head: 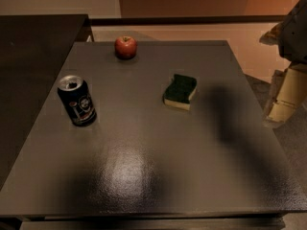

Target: Move sponge near pepsi can

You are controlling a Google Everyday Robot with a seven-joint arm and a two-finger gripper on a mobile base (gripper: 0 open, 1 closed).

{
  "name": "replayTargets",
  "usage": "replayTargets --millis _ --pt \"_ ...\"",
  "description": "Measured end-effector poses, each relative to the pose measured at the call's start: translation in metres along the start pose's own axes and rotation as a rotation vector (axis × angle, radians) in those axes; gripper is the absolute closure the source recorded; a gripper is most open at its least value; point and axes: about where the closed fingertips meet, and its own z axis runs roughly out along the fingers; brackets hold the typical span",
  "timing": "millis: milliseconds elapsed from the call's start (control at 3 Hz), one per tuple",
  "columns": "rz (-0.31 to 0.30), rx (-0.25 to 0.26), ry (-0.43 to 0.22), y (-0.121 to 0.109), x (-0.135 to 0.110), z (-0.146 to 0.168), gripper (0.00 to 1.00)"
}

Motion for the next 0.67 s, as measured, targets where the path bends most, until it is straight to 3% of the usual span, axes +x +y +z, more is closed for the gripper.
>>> replayTargets --millis 667 --pt "-0.021 -0.01 -0.029 -0.0061 -0.0084 0.005 0.0"
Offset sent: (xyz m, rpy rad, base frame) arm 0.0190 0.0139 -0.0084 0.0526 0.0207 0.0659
